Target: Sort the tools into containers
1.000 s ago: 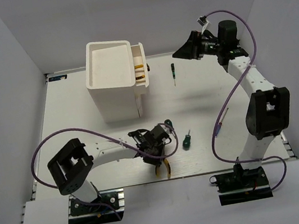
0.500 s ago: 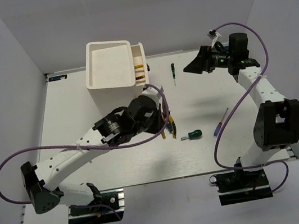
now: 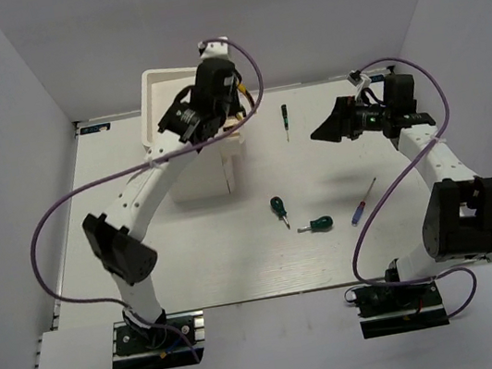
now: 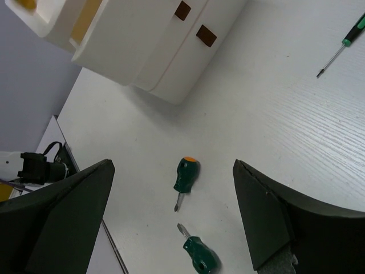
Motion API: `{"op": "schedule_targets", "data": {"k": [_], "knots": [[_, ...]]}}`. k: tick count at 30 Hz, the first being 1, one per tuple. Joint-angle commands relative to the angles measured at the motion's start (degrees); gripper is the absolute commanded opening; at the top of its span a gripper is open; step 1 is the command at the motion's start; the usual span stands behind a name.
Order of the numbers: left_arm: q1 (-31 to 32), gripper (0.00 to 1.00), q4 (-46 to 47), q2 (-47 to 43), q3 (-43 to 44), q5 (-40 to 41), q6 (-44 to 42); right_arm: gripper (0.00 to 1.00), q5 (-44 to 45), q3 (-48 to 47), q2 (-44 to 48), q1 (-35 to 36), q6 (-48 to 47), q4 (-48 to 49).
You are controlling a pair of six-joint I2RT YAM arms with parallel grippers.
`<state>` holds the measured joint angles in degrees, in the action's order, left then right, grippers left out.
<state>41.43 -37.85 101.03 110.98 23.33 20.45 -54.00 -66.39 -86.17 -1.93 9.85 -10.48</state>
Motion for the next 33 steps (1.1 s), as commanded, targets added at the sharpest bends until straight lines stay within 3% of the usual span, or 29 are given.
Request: {"op": "schedule_targets", "data": {"k": [1, 5, 10, 16, 20, 25, 33], "knots": [[-3.1, 0.00, -5.9, 5.6, 15.2, 6.7, -6.6, 0.90, -0.8, 1.5, 2.6, -0.5, -1.9, 0.2], [-5.0, 0.00, -8.5, 10.2, 24.2, 10.2, -14.2, 0.90, -0.7, 2.7, 2.9, -0.8, -1.8, 0.7], [-5.5, 0.00, -6.0, 12.1, 24.7, 12.1, -16.9, 0.90, -0.7, 2.7, 2.2, -1.2, -1.0, 1.3], [-5.5, 0.00, -5.0, 12.6, 23.6, 6.0, -15.4, 0.90, -0.6, 2.8, 1.5, -1.8, -0.3, 1.4], [-5.5, 0.00, -0.2, 10.6, 17.3, -4.0, -13.7, 0.90, -0.8, 3.4, 1.4, -2.1, 0.1, 1.7], [-7.8, 0.00, 2.7, 11.1, 16.2, -10.7, -12.6, 0.90, -1.1, 3.9, 1.7, -2.3, 0.3, 1.9], [-10.8, 0.00, 3.2, 11.6, 15.6, -13.2, -12.0, 0.90, -4.5, -0.7, -0.2, -1.7, 0.3, 5.1]]}}
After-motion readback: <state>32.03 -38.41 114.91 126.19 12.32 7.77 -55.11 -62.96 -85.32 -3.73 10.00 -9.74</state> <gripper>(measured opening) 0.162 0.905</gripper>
